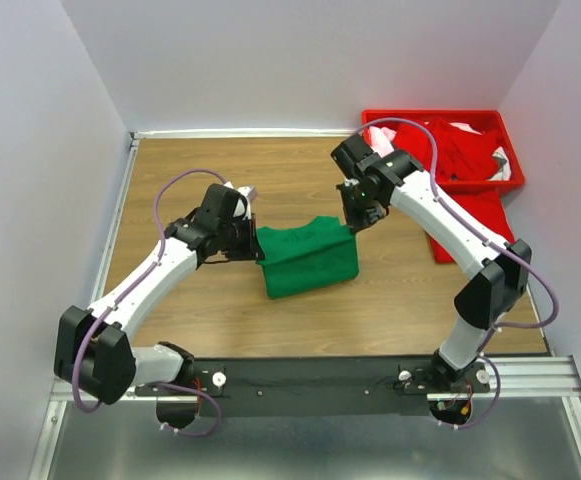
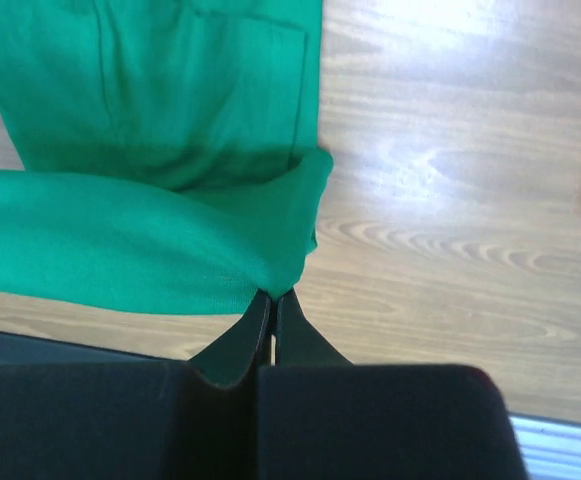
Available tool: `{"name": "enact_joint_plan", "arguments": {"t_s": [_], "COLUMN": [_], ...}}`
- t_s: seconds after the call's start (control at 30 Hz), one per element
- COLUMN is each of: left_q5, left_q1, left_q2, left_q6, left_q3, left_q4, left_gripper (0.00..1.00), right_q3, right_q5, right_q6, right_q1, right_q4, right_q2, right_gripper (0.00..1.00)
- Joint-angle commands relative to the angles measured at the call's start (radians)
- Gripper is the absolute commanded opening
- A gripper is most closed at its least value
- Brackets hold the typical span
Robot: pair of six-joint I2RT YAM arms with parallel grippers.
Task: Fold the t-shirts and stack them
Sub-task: Fold the tshirt
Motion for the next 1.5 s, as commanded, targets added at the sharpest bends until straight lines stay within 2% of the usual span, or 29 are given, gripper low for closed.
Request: {"name": "enact_joint_plan", "arguments": {"t_s": [0.0,0.37,0.7,1.03,1.07,1.1,1.13,1.17,1.2,1.27,1.3,1.37,1.47], "left_q5": [0.028,-0.004,-0.033,-0.108,-0.111,-0.124,-0.128,-0.133,-0.144,-0.161,-0.173,-0.168,-0.155], "left_q1": [0.041,0.092,0.114,0.115,0.115,0.115,0.117,0.115,0.115,0.115,0.114,0.114,0.092], "left_q2": [0.038,0.149,0.316,0.325,0.319,0.305,0.292,0.276,0.235,0.195,0.173,0.103,0.003], "left_q6": [0.058,0.057,0.069,0.052,0.051,0.049,0.046,0.043,0.037,0.031,0.026,0.014,-0.002], "left_q3": [0.018,-0.019,0.016,0.058,0.058,0.059,0.058,0.052,0.035,0.024,0.010,-0.006,-0.045], "left_q4": [0.022,0.152,0.235,0.244,0.241,0.240,0.240,0.246,0.256,0.258,0.258,0.261,0.272], "left_gripper": [0.00,0.00,0.02,0.07,0.12,0.24,0.32,0.40,0.59,0.75,0.82,0.83,0.79], "right_q3": [0.067,0.067,0.050,0.044,0.042,0.036,0.032,0.023,0.016,-0.005,-0.016,-0.074,-0.189], "right_q5": [0.010,-0.012,-0.021,-0.015,-0.007,0.005,0.005,0.004,-0.002,-0.009,-0.024,-0.050,-0.101], "right_q6": [-0.065,-0.114,-0.127,-0.127,-0.124,-0.119,-0.117,-0.116,-0.114,-0.114,-0.116,-0.119,-0.111], "right_q1": [-0.033,-0.079,-0.124,-0.141,-0.141,-0.141,-0.141,-0.141,-0.141,-0.141,-0.141,-0.141,-0.141], "right_q4": [-0.001,0.139,0.238,0.284,0.284,0.284,0.290,0.295,0.303,0.324,0.333,0.379,0.467], "right_q2": [0.064,0.229,0.339,0.371,0.370,0.365,0.342,0.321,0.301,0.234,0.212,0.160,0.016], "right_gripper": [0.01,0.01,0.01,0.01,0.04,0.08,0.12,0.23,0.29,0.43,0.47,0.50,0.50]}}
